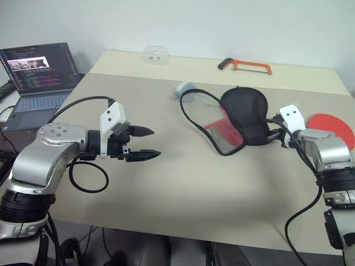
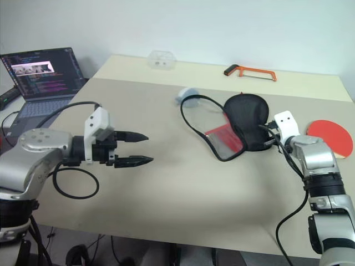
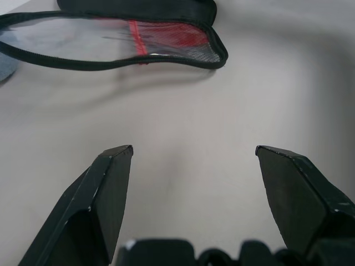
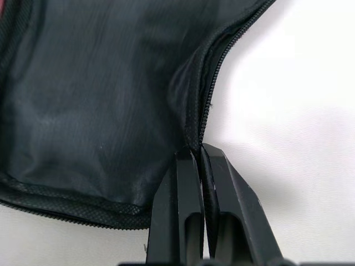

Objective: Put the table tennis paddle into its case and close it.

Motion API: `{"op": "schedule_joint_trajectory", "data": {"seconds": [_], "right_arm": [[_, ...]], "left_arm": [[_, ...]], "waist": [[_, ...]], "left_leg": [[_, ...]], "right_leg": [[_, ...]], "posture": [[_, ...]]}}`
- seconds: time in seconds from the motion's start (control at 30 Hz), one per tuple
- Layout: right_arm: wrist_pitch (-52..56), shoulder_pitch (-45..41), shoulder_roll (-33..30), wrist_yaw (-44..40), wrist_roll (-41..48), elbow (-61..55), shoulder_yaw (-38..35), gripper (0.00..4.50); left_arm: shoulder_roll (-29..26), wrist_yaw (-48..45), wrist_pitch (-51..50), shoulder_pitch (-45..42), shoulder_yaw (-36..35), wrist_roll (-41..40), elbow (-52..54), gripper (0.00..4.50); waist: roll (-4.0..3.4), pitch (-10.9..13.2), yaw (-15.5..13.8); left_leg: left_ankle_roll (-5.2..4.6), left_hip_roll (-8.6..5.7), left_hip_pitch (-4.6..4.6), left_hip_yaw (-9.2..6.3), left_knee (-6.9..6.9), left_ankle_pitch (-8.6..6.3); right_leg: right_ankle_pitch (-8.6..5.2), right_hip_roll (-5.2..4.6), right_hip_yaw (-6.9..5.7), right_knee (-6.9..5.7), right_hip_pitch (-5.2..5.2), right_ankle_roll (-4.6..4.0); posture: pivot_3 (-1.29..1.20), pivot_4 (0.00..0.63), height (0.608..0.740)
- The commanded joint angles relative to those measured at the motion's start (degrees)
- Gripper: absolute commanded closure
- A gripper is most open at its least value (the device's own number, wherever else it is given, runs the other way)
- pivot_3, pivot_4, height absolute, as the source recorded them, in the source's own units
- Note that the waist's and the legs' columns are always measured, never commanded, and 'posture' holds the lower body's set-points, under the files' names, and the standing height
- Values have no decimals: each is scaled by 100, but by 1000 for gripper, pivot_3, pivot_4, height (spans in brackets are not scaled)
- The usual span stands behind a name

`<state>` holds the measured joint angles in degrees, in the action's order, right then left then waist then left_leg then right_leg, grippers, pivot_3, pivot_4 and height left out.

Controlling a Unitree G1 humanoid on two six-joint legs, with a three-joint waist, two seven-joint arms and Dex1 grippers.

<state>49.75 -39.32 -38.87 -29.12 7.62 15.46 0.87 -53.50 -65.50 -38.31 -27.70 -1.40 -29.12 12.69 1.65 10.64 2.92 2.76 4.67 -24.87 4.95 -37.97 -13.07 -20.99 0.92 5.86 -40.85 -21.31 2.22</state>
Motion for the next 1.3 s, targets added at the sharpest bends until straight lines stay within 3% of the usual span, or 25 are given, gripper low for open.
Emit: {"op": "schedule_joint_trajectory", "data": {"seconds": [0.03, 0.3, 0.37, 0.4, 0.57, 0.73, 1.03, 1.3], "right_arm": [[217, 18, -157, 31, 74, -479, -344, 3873], [1225, 166, -303, 236, 320, -1618, -1161, 1198], [1635, 246, -338, 576, 249, -2008, -1603, 593], [1802, 330, -302, 789, 165, -2171, -1811, 84], [2140, 611, 36, 1570, -71, -2547, -2477, 84], [2137, 607, 385, 2326, -362, -2041, -2960, 84], [1918, 432, 551, 2912, -280, -1397, -3496, 84], [1991, 546, 509, 2868, -160, -1087, -3414, 84]], "left_arm": [[15, -11, 100, -110, -19, 18, 9, 620], [239, -250, 277, -591, 105, -19, -349, 620], [305, -349, 284, -737, 76, -106, -442, 620], [332, -394, 299, -796, 88, -114, -486, 620], [465, -547, 348, -960, 205, -92, -621, 620], [622, -627, 417, -1065, 357, 10, -719, 620], [547, -673, 368, -967, 300, -24, -645, 620], [512, -659, 323, -919, 297, -39, -585, 620]], "waist": [[0, 0, -1], [0, 0, -21], [0, 0, -30], [0, 0, -34], [0, -1, -46], [-3, -4, -35], [-4, -5, -15], [-4, -5, -1]], "left_leg": [[0, 0, 0, 0, 0, 0], [-1, -2, -1, 0, 0, 1], [0, -1, -1, 0, 1, 1], [0, 0, -1, -1, 1, 1], [1, -2, 0, 1, 1, 2], [2, -6, 1, 1, 0, 5], [3, -7, 0, 2, 2, 6], [3, -7, 0, 2, 2, 6]], "right_leg": [[0, 0, 0, 0, 0, 0], [0, 0, -2, -1, 0, 0], [0, 0, -2, -1, 0, 0], [0, 0, -3, -1, 0, 0], [0, 0, 0, -1, 1, 0], [0, 1, 3, -8, 0, 0], [0, 1, 3, -7, -1, 0], [0, 1, 4, -6, -1, 0]], "posture": [[0, 150, 740], [0, 150, 740], [0, 150, 740], [0, 150, 740], [0, 150, 740], [0, 150, 740], [0, 150, 740], [0, 150, 740]]}}
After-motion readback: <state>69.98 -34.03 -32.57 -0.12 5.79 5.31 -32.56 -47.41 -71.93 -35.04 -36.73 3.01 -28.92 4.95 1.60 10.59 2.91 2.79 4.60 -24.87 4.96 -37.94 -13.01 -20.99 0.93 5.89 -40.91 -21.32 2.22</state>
